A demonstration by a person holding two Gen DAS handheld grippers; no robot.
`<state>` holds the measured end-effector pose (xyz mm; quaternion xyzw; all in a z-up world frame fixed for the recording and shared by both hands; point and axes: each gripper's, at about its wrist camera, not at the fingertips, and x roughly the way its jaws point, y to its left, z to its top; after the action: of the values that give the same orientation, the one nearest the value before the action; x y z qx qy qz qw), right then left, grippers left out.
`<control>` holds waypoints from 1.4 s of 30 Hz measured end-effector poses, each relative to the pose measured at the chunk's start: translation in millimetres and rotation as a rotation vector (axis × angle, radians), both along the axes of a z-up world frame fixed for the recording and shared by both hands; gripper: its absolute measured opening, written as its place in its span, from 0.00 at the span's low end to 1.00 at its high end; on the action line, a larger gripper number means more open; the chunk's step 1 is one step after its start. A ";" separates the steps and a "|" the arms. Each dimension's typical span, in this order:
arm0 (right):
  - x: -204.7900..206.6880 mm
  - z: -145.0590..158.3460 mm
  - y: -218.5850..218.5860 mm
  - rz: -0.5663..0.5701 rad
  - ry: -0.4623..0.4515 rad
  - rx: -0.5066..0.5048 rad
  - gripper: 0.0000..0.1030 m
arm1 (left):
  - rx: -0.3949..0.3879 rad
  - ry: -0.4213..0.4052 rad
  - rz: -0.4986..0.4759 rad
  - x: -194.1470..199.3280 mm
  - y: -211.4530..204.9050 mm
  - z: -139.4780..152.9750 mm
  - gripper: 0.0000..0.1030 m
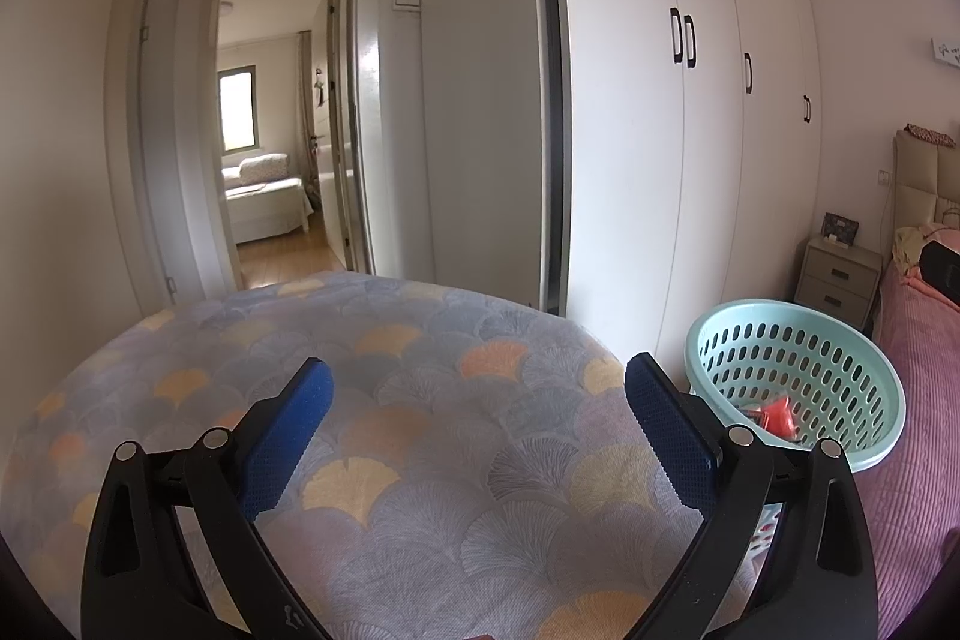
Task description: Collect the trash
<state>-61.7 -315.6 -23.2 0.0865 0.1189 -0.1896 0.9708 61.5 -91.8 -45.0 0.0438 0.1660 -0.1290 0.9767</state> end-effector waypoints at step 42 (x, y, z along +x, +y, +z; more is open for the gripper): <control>35.0 15.4 30.5 0.073 0.004 -0.015 0.82 | 0.020 0.027 0.129 -4.1 42.7 47.9 0.92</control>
<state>-26.7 -285.1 -7.8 0.0744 0.1224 -0.1552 0.9774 57.3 -49.1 2.9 0.0411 0.1828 -0.0646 0.9802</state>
